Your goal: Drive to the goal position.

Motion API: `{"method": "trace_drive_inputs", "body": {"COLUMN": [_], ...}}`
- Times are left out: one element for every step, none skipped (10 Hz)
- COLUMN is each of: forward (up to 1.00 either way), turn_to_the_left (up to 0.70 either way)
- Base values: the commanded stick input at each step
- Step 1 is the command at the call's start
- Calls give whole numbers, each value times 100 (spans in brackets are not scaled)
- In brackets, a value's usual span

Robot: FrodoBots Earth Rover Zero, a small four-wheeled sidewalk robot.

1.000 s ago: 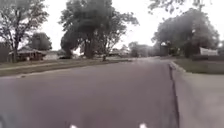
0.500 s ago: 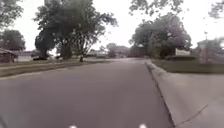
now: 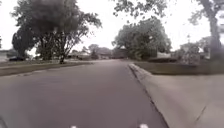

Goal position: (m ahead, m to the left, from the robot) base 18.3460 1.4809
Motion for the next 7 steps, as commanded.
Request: {"method": "trace_drive_inputs", "body": {"forward": [70,70,70,70,70,70,68], "turn_to_the_left": [0,0,0,0,0,0,0]}}
